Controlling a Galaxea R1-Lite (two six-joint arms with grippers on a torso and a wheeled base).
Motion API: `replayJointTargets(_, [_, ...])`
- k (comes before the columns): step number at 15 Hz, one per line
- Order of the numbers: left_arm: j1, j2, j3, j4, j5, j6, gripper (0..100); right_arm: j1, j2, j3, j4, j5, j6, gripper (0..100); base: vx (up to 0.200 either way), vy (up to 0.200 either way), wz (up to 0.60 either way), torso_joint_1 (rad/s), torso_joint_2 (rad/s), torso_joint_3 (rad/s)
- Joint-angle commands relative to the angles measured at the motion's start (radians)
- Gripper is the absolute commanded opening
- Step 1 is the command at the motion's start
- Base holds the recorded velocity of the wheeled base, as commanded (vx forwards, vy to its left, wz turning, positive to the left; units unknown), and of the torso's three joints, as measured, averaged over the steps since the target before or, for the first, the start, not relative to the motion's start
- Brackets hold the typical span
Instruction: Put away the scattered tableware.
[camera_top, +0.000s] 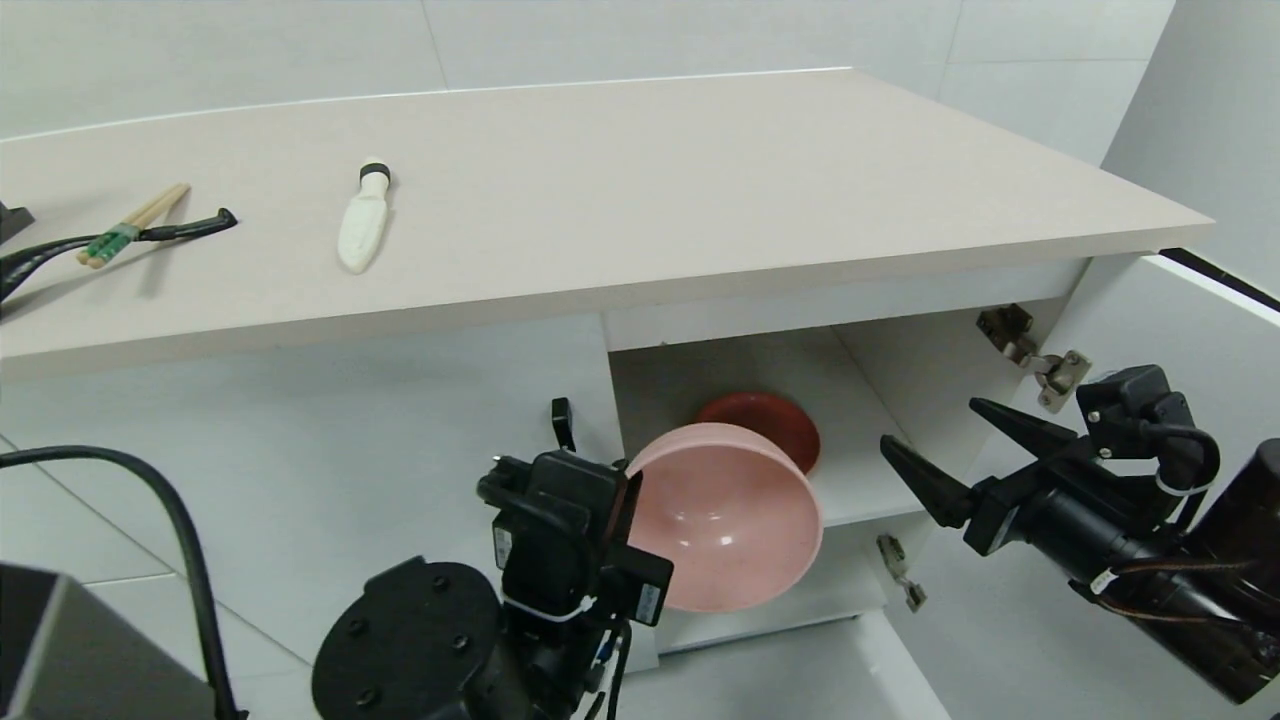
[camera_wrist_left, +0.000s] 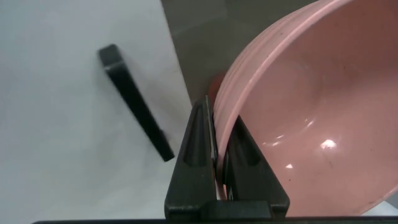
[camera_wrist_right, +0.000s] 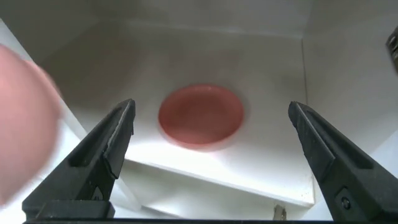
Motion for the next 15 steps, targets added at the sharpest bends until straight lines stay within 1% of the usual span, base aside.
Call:
replayJointTargets(1, [0.0, 0.115, -0.102, -0.001, 0.068, 0.0, 0, 0.026, -0.026, -0.002, -0.001, 0.0, 0.0, 100, 0.0, 0.0, 0.0, 0.0, 0.0, 0.0])
replayJointTargets(2, [-0.002, 0.137, -0.136, -0.001, 0.09, -0.001, 0, 0.031, -0.032, -0.002, -0.001, 0.0, 0.001, 100, 0.0, 0.0, 0.0, 0.0, 0.0, 0.0])
replayJointTargets(3, [0.0, 0.187, -0.234, -0.001, 0.131, -0.009, 0, 0.037, -0.041, -0.003, -0.001, 0.0, 0.001, 100, 0.0, 0.0, 0.0, 0.0, 0.0, 0.0])
replayJointTargets(4, [0.0, 0.213, -0.278, -0.001, 0.144, -0.014, 0, 0.037, -0.047, -0.003, -0.001, 0.0, 0.001, 100, 0.0, 0.0, 0.0, 0.0, 0.0, 0.0])
replayJointTargets(5, [0.0, 0.23, -0.303, -0.001, 0.148, -0.017, 0, 0.038, -0.054, -0.007, -0.001, 0.0, 0.001, 100, 0.0, 0.0, 0.0, 0.0, 0.0, 0.0])
replayJointTargets(6, [0.0, 0.241, -0.309, -0.001, 0.15, -0.017, 0, 0.043, -0.055, -0.007, -0.001, 0.0, 0.001, 100, 0.0, 0.0, 0.0, 0.0, 0.0, 0.0])
replayJointTargets(8, [-0.004, 0.242, -0.318, -0.001, 0.147, -0.024, 0, 0.081, -0.034, 0.003, -0.001, -0.001, 0.007, 100, 0.0, 0.0, 0.0, 0.0, 0.0, 0.0])
replayJointTargets(10, [-0.022, 0.25, -0.347, -0.001, 0.15, -0.029, 0, 0.081, 0.0, 0.004, -0.001, -0.001, 0.007, 100, 0.0, 0.0, 0.0, 0.0, 0.0, 0.0])
replayJointTargets(11, [-0.043, 0.253, -0.363, -0.001, 0.15, -0.033, 0, 0.08, 0.012, 0.006, -0.001, -0.001, 0.009, 100, 0.0, 0.0, 0.0, 0.0, 0.0, 0.0])
replayJointTargets(13, [-0.079, 0.268, -0.404, -0.001, 0.147, -0.029, 0, 0.07, 0.025, 0.004, -0.001, -0.001, 0.009, 100, 0.0, 0.0, 0.0, 0.0, 0.0, 0.0])
replayJointTargets(15, [-0.093, 0.279, -0.412, -0.001, 0.147, -0.027, 0, 0.032, 0.032, 0.003, -0.001, -0.001, 0.011, 100, 0.0, 0.0, 0.0, 0.0, 0.0, 0.0])
